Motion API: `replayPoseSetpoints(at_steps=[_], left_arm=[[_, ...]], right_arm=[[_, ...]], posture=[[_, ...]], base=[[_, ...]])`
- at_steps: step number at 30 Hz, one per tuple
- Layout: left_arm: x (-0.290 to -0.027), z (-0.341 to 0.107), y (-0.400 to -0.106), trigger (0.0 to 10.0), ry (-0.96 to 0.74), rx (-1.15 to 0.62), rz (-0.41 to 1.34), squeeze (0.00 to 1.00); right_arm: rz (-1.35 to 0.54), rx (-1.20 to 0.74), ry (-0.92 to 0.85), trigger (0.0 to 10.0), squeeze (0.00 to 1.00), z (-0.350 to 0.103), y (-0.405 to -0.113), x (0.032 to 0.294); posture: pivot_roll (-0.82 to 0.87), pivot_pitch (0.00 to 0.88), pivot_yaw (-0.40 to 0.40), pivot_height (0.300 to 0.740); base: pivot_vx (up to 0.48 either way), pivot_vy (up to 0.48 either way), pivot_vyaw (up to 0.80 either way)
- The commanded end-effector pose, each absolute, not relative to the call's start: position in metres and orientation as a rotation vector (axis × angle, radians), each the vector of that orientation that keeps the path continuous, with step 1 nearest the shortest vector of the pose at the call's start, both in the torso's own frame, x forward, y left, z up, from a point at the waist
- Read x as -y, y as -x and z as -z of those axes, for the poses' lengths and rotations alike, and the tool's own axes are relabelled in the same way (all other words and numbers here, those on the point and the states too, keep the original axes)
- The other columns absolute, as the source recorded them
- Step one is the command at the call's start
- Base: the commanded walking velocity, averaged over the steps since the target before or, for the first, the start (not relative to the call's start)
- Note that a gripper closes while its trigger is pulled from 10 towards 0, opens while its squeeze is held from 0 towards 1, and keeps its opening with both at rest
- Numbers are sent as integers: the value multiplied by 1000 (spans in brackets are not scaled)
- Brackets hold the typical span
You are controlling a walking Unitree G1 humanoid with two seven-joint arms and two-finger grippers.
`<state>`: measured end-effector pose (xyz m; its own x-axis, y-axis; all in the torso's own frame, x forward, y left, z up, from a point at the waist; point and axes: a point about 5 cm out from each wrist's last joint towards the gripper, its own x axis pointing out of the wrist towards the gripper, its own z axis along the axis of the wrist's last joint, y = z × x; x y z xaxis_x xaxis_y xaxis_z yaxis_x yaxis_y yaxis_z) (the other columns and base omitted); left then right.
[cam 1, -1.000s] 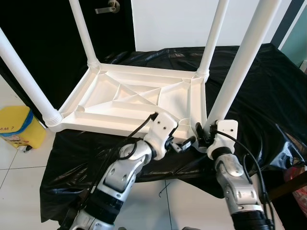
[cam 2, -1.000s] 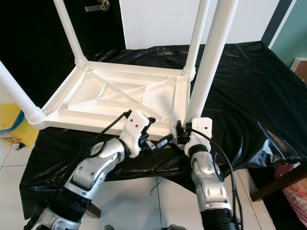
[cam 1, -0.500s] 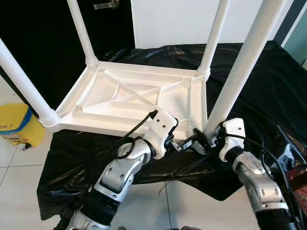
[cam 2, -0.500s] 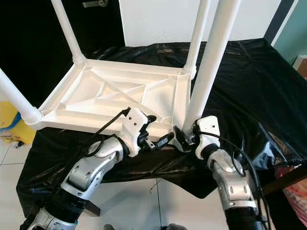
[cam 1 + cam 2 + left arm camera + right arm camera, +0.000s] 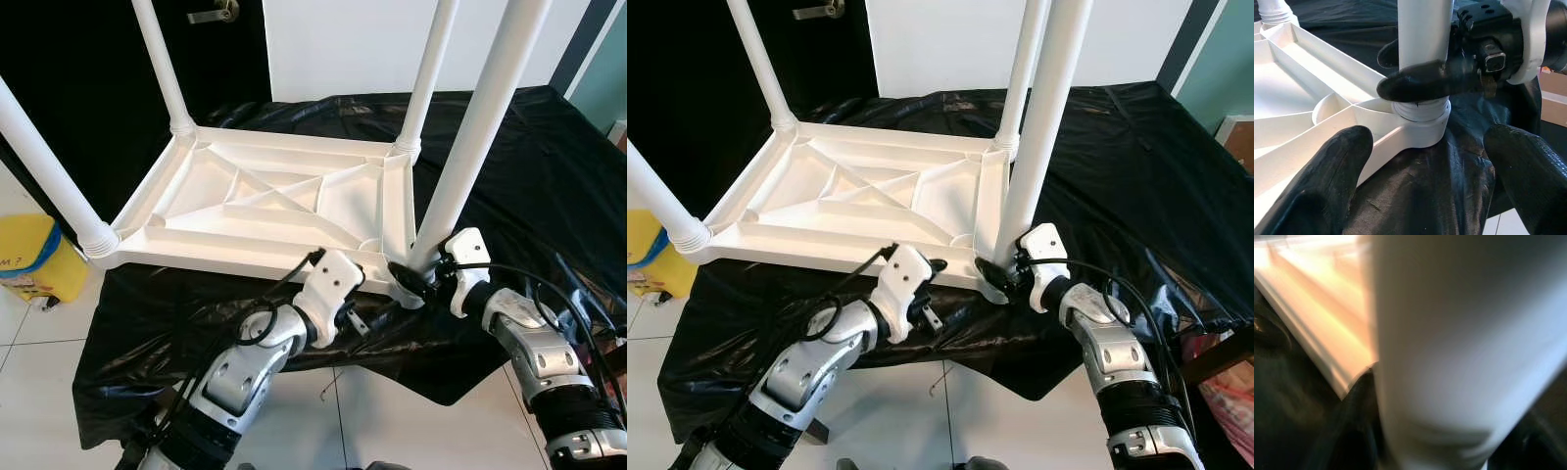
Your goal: Building children table
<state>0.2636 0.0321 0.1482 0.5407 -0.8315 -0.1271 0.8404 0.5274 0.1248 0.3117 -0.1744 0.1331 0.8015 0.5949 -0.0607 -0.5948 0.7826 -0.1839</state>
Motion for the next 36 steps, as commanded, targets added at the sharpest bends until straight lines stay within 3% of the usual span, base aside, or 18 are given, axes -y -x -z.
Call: replayPoseSetpoints(at_steps=[1, 8, 9, 10, 29, 36], left_arm=[[-30, -149, -259, 10000, -190, -49, 1068, 0], [-34, -149, -264, 10000, -200, -49, 1049, 0], [-35, -149, -264, 10000, -201, -49, 1049, 0], [-35, -149, -264, 10000, -200, -50, 1050, 0], [-37, -148, -263, 10000, -192, -56, 1046, 0], [-37, -148, -263, 10000, -188, -55, 1047, 0]], right_arm=[[-663, -52, 216, 0, 0, -121, -310, 168], [-602, -68, 189, 0, 0, -111, -307, 168], [-586, -71, 189, 8196, 0, -109, -306, 167], [-561, -77, 185, 10000, 0, -106, -305, 166], [-111, -98, 3, 10000, 0, -96, -302, 152], [109, -124, -67, 10000, 0, -92, -292, 133]], posture=[[-96, 44, -41, 740], [-105, 47, -31, 740], [-105, 47, -31, 740], [-110, 49, -27, 740], [-106, 69, -23, 740], [-102, 72, -23, 740]], base=[[0, 0, 0], [0, 0, 0], [0, 0, 0], [0, 0, 0], [0, 0, 0], [0, 0, 0]])
